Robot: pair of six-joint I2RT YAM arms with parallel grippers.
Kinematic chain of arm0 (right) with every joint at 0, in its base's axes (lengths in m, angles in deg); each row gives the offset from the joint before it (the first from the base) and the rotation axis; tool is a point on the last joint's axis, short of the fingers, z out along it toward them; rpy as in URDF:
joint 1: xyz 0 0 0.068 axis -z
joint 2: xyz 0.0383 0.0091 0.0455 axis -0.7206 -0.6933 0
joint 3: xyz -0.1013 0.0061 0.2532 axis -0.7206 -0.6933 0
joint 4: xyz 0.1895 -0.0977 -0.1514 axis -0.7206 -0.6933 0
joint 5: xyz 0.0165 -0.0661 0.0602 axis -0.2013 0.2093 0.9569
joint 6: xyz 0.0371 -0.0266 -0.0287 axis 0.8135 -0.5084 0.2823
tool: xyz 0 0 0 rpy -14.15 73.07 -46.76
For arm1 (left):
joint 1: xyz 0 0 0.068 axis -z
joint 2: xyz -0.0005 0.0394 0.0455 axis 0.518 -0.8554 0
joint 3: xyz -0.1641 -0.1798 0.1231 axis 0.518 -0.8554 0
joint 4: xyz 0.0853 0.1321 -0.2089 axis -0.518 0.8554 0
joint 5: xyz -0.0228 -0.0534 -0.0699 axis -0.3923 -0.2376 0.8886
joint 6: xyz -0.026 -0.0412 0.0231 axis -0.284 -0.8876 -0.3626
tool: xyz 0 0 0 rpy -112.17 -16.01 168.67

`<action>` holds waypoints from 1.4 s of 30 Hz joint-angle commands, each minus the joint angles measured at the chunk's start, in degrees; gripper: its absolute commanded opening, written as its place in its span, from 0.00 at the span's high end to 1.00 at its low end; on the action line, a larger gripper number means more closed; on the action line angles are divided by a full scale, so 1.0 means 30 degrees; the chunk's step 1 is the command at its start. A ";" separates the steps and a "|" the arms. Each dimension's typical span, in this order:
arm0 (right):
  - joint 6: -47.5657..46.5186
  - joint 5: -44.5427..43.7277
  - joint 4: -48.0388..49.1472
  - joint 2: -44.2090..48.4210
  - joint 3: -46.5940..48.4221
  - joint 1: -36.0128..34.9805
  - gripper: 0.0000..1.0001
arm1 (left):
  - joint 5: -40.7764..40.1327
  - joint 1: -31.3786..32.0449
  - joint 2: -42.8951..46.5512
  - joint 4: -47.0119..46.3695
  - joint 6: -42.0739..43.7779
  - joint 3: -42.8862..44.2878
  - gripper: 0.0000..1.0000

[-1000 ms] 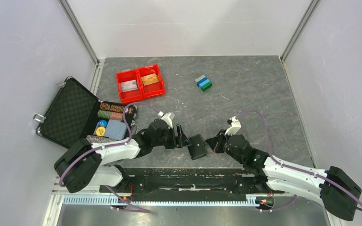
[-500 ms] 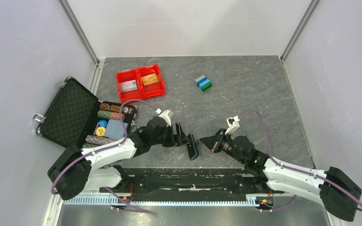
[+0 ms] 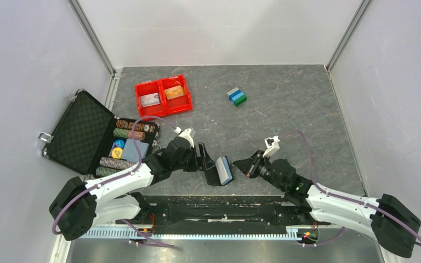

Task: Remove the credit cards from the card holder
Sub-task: Open the card holder at the center of the board.

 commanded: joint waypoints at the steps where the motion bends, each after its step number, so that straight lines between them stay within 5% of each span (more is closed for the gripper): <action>1: -0.0475 -0.1483 -0.1497 0.1283 0.0052 0.0072 1.00 | -0.0478 0.0063 0.0532 0.0617 0.1122 0.0386 0.20; 42: -0.0056 -0.0077 -0.2132 0.3257 0.0509 0.0056 1.00 | 0.1438 0.0063 -0.0428 -0.1141 0.0789 0.0704 0.22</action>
